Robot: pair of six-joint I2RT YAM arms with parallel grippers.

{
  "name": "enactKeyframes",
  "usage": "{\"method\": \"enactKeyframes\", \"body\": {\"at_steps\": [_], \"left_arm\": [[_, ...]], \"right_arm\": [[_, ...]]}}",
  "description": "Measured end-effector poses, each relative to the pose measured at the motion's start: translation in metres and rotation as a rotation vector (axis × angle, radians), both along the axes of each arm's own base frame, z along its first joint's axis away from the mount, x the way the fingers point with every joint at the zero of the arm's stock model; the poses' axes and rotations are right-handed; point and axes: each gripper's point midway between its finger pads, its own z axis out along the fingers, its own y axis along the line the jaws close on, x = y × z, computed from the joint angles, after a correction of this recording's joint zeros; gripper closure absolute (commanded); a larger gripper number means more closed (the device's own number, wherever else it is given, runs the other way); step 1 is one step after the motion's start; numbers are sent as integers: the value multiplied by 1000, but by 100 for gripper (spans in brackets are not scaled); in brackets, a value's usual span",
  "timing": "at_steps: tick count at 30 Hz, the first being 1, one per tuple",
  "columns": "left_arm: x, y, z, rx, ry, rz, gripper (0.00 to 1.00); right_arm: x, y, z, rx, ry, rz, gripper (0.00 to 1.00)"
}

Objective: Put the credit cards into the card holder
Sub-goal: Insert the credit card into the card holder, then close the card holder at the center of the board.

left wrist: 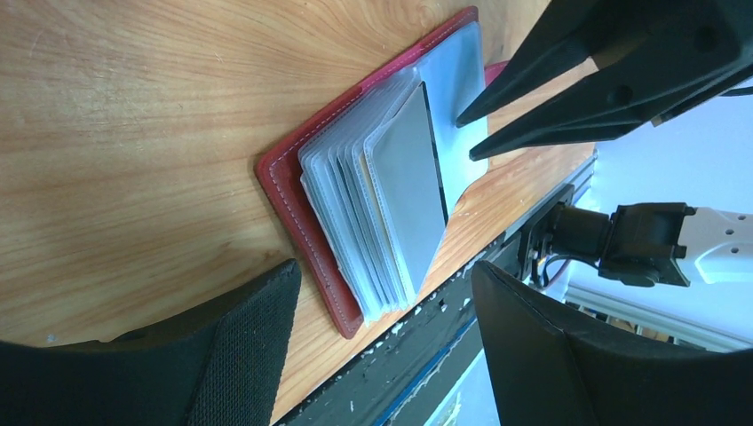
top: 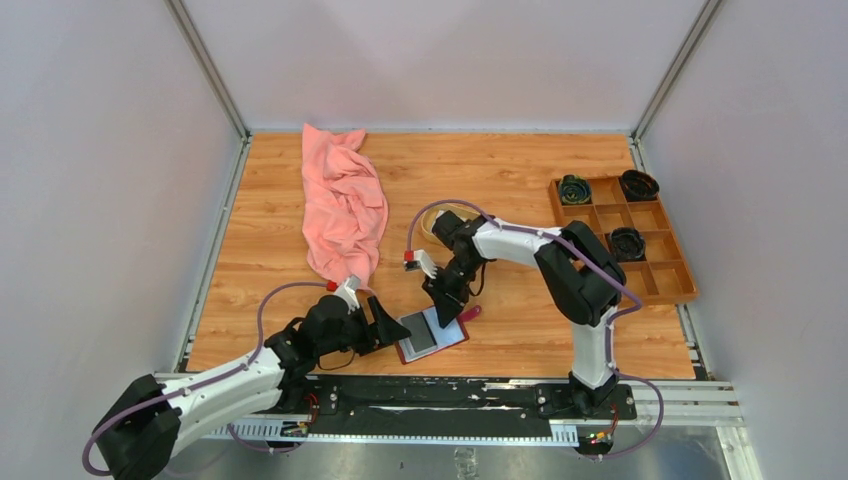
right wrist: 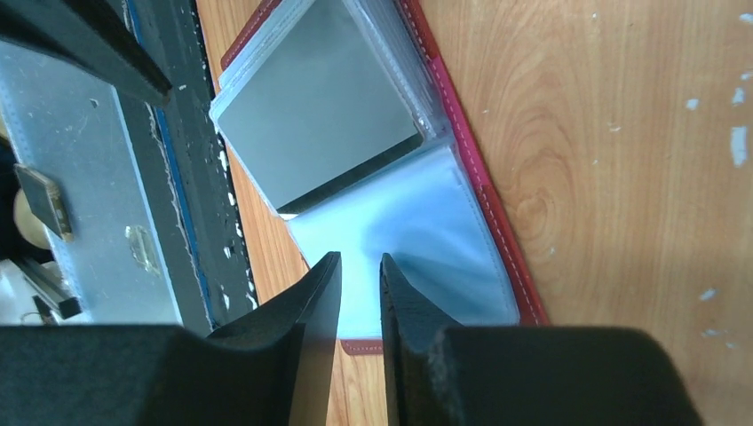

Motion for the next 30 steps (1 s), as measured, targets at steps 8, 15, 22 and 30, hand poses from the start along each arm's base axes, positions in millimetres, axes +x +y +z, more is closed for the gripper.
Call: {"method": "enactKeyframes", "body": {"at_steps": [8, 15, 22, 30], "left_arm": [[0, -1, 1, 4, -18, -16, 23], [-1, 0, 1, 4, -32, -25, 23], [-2, 1, 2, 4, -40, -28, 23], [-2, 2, 2, 0, -45, -28, 23]], "right_arm": [[20, -16, 53, 78, -254, 37, 49], [63, -61, 42, -6, -289, -117, 48], [52, -79, 0, -146, -179, -112, 51], [41, -81, -3, -161, -113, -104, 71]]}}
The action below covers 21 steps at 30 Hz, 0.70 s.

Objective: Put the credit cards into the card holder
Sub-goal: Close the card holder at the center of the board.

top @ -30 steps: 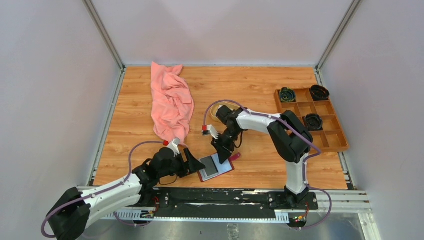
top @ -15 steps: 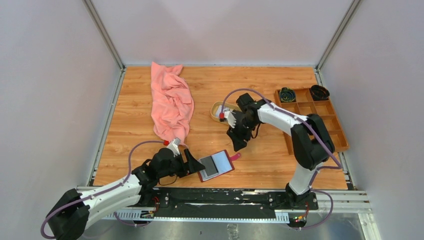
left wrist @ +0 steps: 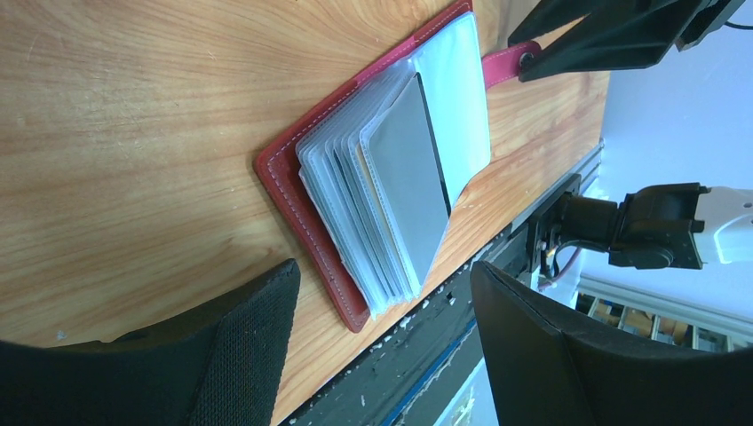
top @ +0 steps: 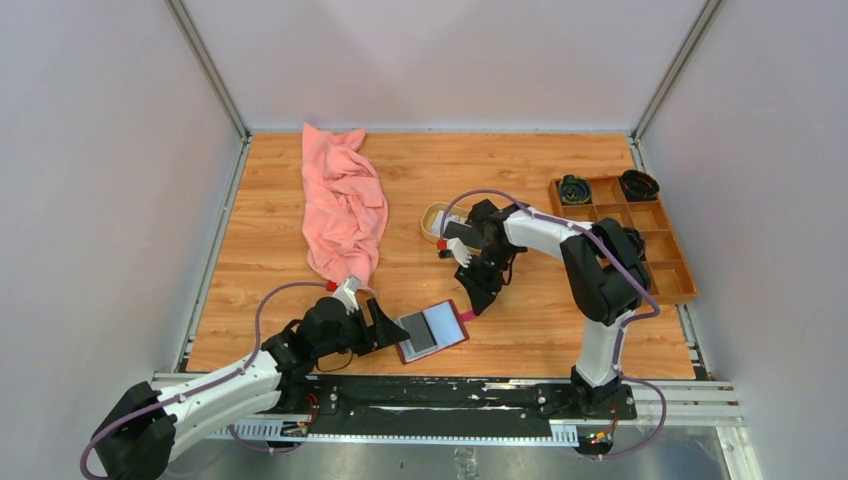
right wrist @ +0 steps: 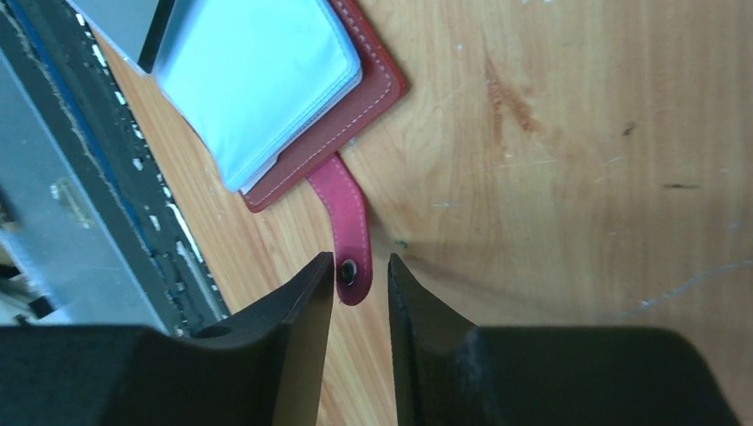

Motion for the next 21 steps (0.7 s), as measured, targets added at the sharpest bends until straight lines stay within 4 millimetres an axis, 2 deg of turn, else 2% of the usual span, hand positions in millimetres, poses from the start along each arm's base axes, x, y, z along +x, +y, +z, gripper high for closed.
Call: {"method": "enactKeyframes", "body": {"at_steps": [5, 8, 21], "left_arm": [[0, 0, 0, 0, 0, 0, 24], [0, 0, 0, 0, 1, 0, 24], [0, 0, 0, -9, 6, 6, 24]], "right_arm": [[-12, 2, 0, 14, 79, 10, 91], [-15, 6, 6, 40, 108, 13, 97], [-23, 29, 44, 223, 133, 31, 100]]}}
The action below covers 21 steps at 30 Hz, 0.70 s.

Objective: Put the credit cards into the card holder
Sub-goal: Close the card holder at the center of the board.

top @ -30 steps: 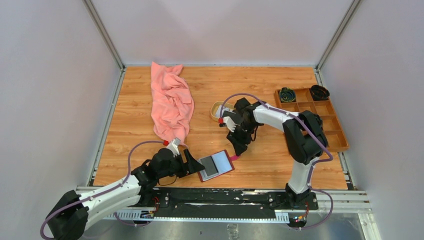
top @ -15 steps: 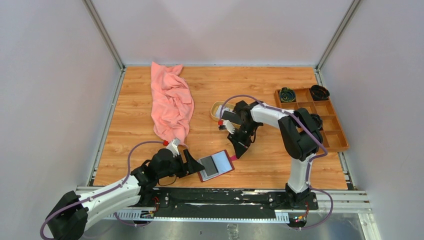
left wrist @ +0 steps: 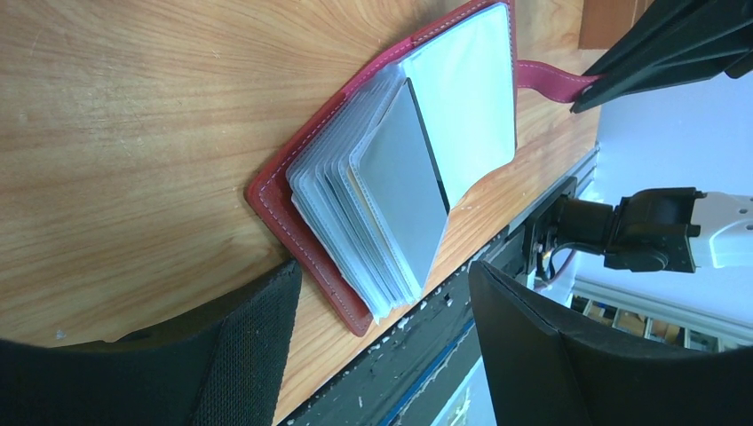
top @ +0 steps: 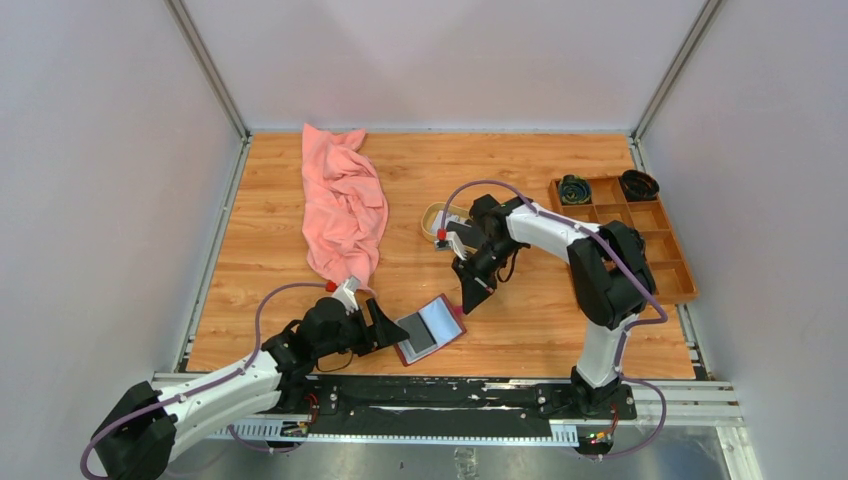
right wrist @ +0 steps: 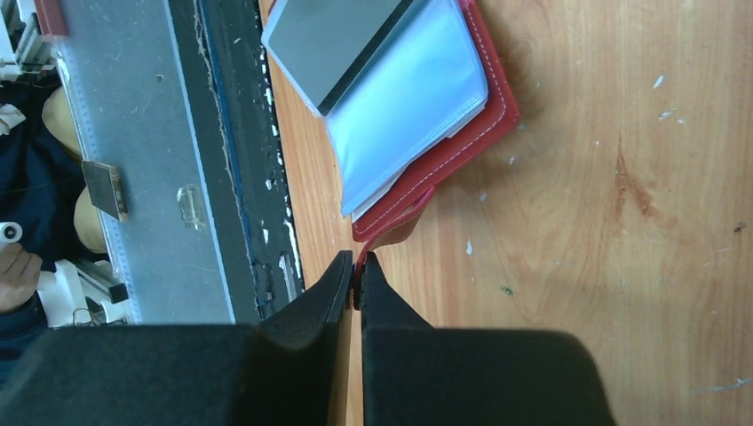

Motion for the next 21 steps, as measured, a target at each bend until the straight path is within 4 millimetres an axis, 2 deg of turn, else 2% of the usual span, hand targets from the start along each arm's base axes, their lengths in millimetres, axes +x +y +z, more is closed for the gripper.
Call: {"method": "enactKeyframes", "body": {"at_steps": [15, 21], "left_arm": [[1, -2, 2, -28, 25, 23, 24], [3, -3, 1, -33, 28, 28, 25]], "right_arm": [[-12, 14, 17, 98, 62, 18, 100], [-10, 22, 28, 142, 75, 10, 100]]}}
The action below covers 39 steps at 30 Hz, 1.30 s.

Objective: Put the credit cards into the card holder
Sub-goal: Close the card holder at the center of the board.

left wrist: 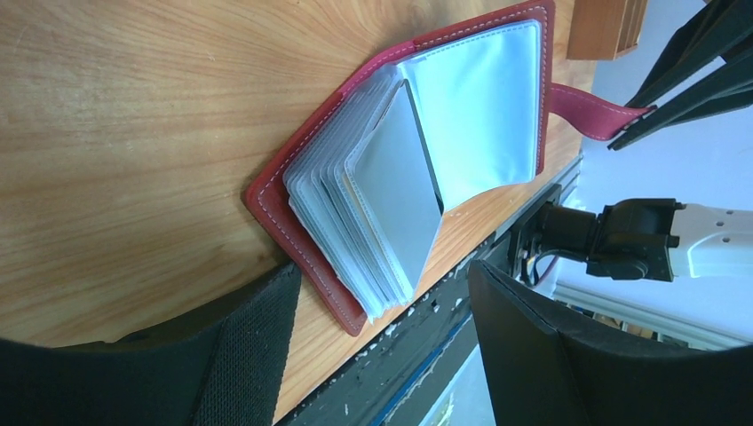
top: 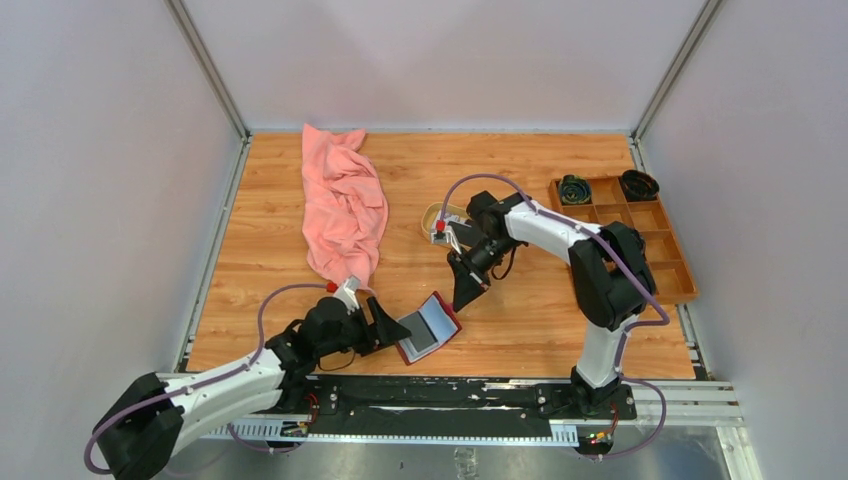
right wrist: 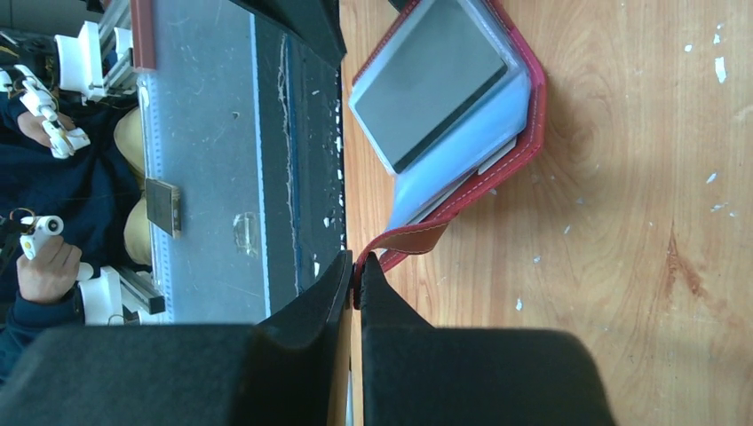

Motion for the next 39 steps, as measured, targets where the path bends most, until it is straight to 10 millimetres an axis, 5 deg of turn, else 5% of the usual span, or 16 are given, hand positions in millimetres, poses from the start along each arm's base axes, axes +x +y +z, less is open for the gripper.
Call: {"method": "enactKeyframes", "body": {"at_steps": [12, 22, 39], "left_arm": [[17, -20, 5, 4, 2, -15, 30], [35, -49, 38, -72, -73, -55, 32], [58, -103, 61, -243, -115, -118, 41]], "right_arm": [[4, 8, 10, 33, 6, -31, 100], [11, 8, 4, -4, -15, -55, 100], [20, 5, -3, -40, -35, -88, 100]]}}
